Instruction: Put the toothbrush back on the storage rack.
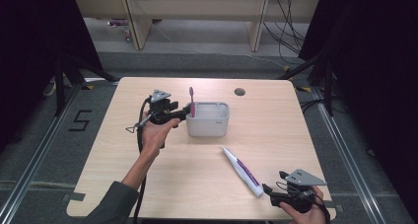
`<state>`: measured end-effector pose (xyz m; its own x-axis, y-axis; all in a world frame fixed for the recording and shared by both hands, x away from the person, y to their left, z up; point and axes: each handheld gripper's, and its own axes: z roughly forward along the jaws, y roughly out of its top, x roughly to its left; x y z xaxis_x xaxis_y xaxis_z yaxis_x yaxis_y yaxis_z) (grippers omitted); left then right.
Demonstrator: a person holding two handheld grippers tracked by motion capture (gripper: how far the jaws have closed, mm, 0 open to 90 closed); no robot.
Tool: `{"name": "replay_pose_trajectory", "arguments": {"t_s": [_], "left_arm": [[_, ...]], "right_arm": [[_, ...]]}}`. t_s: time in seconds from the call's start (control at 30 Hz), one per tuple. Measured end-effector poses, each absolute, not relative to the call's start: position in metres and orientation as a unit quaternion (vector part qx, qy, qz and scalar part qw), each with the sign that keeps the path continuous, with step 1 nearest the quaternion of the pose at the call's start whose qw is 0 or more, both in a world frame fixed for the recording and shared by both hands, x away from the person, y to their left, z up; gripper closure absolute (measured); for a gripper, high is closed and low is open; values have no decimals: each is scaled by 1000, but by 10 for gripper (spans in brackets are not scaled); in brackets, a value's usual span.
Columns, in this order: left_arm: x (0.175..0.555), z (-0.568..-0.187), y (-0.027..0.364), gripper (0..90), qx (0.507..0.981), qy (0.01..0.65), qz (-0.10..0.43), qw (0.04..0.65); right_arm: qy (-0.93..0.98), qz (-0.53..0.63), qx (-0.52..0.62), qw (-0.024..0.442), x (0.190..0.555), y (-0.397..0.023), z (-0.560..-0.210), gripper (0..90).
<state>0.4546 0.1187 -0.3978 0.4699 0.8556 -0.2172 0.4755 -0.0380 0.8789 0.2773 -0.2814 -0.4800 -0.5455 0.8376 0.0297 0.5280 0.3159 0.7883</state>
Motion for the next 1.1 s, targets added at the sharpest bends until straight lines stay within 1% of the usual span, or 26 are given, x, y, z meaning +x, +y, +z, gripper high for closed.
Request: {"name": "replay_pose_trajectory", "arguments": {"t_s": [0.03, 0.13, 0.17, 0.57, 1.1], "left_arm": [[453, -398, 119, 436, 695, 479, 189, 501], [451, -397, 120, 432, 697, 477, 188, 501], [449, -396, 121, 422, 699, 476, 186, 500], [431, -399, 128, 363, 710, 466, 172, 499], [411, -413, 143, 339, 717, 461, 153, 500]], "right_arm": [[788, 390, 430, 205, 278, -282, -480, 238], [790, 387, 432, 198, 277, -282, -480, 238], [789, 387, 431, 205, 277, -283, -479, 238], [787, 391, 433, 200, 278, -283, -480, 238], [788, 387, 433, 204, 278, -283, -480, 238]]}}
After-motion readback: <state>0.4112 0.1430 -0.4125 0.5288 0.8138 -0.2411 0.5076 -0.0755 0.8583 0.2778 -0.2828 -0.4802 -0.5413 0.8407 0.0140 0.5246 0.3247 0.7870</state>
